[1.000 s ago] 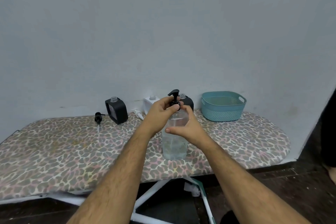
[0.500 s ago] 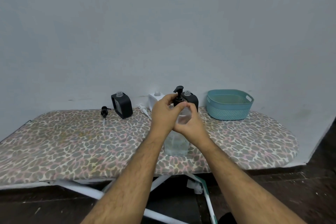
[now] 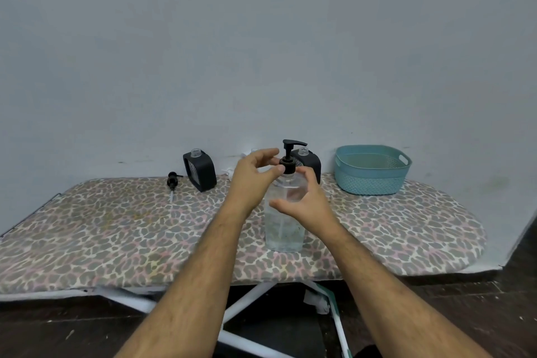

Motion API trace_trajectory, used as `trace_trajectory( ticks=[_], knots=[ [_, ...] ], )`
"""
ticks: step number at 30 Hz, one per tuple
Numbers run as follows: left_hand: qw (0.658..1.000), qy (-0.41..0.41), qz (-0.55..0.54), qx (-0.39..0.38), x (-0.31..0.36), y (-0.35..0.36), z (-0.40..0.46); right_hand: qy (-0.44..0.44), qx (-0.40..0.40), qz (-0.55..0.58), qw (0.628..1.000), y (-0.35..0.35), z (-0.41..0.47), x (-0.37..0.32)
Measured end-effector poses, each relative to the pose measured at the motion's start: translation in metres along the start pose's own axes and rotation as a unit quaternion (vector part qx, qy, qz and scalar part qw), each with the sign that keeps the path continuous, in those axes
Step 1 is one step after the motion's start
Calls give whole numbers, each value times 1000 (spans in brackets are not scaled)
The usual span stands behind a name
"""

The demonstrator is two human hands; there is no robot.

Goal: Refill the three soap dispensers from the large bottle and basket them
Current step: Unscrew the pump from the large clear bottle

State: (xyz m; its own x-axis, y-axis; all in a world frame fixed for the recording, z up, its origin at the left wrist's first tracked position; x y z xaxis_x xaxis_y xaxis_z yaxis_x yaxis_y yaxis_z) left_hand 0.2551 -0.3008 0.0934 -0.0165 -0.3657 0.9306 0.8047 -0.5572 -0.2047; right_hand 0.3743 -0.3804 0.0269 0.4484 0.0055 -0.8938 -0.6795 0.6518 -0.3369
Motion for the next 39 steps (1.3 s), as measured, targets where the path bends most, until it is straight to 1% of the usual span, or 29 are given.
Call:
trace_trajectory(
  ticks=[4,5,6,7,8,10,12,16,18,19,21,24,26,28,31,36,39],
  knots=[
    [985,-47,-25,-164,-10,20,11,1,-11,-8,1000,1,0,-1],
    [982,-49,-21,-183,-10,22,10,0,-11,-9,1000,1,0,-2],
    [981,-44,-17,-186,-8,22,9,-2,-9,-7,1000,1,-1,-2],
    [984,-38,-15,-171,-6,21,8,-4,-8,-3,1000,0,-1,-2],
    [989,-34,-14,-140,-3,18,7,-3,-7,1,1000,0,-1,-2],
    [999,-23,-2,-45,1,9,2,1,-8,4,1000,2,0,-1],
    [999,-12,13,45,4,3,-9,-2,-6,6,1000,3,0,0],
    [991,6,12,131,1,-8,-28,-4,-2,15,1000,2,-1,1],
    [988,6,1,151,-1,-17,-28,-6,-4,2,1000,2,-2,-1],
    [989,3,3,147,-2,-18,-26,-6,-4,-2,1000,2,-2,-2],
    [994,-5,9,105,-2,-13,-17,-5,-3,-6,1000,2,-2,-3],
    [1000,-19,5,-2,-1,5,-4,-3,-7,-7,1000,1,-2,-2],
    [997,-15,18,-78,0,18,1,-9,-13,-17,1000,3,-1,-3],
    [994,-6,32,-108,5,26,2,-11,-9,-22,1000,3,-1,-3],
    [996,-3,22,-86,7,29,0,-10,-7,-14,1000,4,0,1],
    [998,-24,-12,-48,-1,17,-13,-3,-4,-8,1000,2,0,0],
    [1000,-10,-14,0,0,1,-16,-8,-7,-12,1000,1,-2,-3]
  ],
)
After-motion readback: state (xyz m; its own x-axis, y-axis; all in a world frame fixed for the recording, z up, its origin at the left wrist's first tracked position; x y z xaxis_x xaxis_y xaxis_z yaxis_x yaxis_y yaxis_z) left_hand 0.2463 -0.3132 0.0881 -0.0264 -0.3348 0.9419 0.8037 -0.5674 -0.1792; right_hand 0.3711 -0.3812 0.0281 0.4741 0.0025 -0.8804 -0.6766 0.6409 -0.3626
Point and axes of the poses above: each hand's wrist, its own z-axis towards the middle knuckle, its own y-axis out of the palm, x = y × z, the point moved 10 cm from there along z, towards the middle knuckle
